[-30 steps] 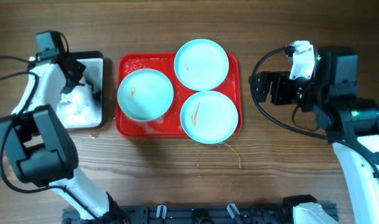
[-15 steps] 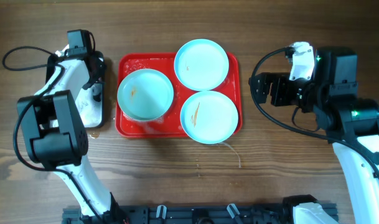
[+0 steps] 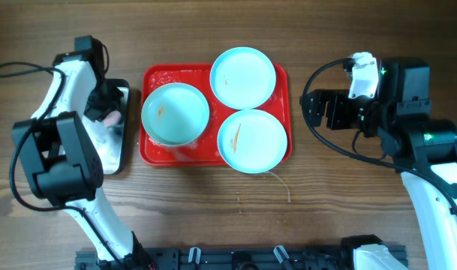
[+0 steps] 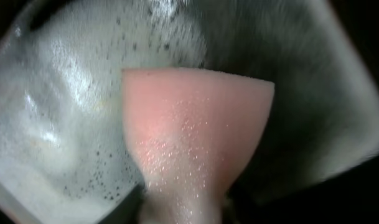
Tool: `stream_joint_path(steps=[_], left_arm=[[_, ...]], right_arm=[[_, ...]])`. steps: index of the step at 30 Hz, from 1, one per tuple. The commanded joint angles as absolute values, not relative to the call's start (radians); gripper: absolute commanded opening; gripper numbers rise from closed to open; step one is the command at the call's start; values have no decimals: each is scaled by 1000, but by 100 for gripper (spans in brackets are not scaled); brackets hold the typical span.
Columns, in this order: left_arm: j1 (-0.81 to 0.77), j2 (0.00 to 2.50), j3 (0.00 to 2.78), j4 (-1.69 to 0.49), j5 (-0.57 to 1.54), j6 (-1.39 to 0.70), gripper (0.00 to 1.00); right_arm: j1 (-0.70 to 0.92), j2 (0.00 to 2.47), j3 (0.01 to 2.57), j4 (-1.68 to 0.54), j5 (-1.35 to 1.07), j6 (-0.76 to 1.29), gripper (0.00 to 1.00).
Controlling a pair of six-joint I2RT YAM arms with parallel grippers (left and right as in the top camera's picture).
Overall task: Clean dirty plates on tray and stack at the side
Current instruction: 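Dip and rub the held sponge in the soapy water with the left gripper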
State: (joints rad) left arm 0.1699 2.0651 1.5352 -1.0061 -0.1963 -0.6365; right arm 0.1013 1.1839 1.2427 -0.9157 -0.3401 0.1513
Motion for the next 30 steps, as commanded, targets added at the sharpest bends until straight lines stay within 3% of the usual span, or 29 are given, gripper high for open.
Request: stream_joint_path(steps=[1,8,11,12,15,17,24,30], left_arm=[[195,2024,1572,-1015,-207,-620,49],[198,2058,1487,-912,-209,-580,68],[199,2077,1400,-816,-198,-580,21],[198,2080,1375,-796,-199,-580,12],[199,2080,1337,-764,-200,-580,11],[199,2080,1330,-762,-199,-580,4],[201,1980,1538,-995,-212,-519,4],[228,1945,1541,-1012,-285,-524,5]], right_arm=[[101,1186,1264,-915,-357,132,100],[101,1186,1264,-923,-357,133,100],[101,1186,1264,-925,-358,133,100],[101,1186,1264,-925,-357,134,100],[101,1186,1264,-926,-357,134,100],[101,1186,1264,-928,-357,133,100],[101,1186,1264,-925,-357,131,100],[101,1186,1264,-926,-357,131,100]])
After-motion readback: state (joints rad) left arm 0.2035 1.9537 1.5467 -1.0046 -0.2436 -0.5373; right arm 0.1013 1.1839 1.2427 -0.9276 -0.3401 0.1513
